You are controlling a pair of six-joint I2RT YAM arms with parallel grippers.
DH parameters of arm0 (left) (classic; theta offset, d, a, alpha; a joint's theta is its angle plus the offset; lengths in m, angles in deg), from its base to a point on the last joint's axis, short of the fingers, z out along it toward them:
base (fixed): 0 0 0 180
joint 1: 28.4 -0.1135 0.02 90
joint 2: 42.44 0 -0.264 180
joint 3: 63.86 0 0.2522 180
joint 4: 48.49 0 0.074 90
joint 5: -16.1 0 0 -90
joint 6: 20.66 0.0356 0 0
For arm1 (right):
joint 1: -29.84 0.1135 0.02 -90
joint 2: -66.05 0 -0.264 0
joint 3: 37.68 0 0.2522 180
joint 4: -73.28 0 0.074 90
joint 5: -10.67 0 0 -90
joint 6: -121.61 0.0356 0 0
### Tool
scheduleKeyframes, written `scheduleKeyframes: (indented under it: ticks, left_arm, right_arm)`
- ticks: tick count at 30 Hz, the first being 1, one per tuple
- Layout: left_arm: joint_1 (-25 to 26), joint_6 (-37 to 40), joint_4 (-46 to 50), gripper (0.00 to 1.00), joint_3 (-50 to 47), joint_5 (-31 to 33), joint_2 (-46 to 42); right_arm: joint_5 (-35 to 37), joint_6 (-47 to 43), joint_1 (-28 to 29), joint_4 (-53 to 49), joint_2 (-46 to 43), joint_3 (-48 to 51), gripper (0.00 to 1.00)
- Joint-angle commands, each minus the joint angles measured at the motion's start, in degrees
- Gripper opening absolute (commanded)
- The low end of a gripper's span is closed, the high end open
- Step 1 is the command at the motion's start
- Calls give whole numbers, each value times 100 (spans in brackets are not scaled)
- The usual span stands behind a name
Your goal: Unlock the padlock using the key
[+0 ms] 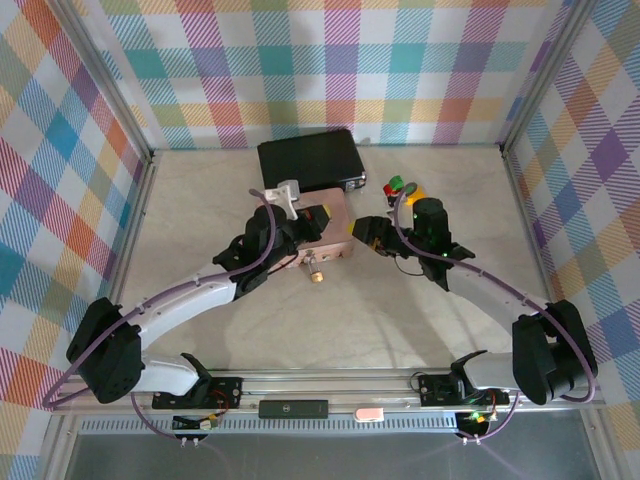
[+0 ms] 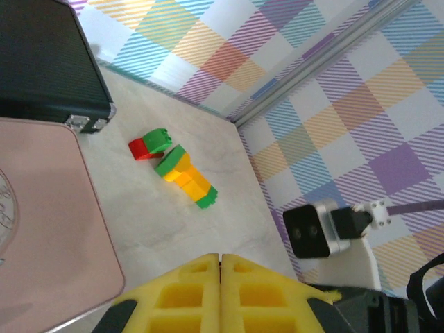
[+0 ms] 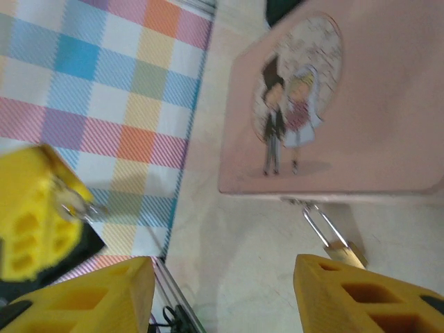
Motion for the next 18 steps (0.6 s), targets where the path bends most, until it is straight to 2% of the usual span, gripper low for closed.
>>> scheduleKeyframes:
  ticks: [1, 6, 12, 18]
  left_arm:
    - [227, -199, -516, 0, -162, 378, -76]
    - [351, -284, -622, 0, -316, 616, -184]
    - [357, -313, -643, 0, -182, 575, -164]
    - [369, -496, -945, 0, -232, 571, -101]
  right_arm:
    - [-327, 399, -14, 1454, -45, 221, 54]
    - [-747, 894, 4, 3037, 229, 406, 46]
    - [-871, 1048, 38, 3666, 342, 565, 40]
    - [-907, 993, 84, 3670, 428, 532, 38]
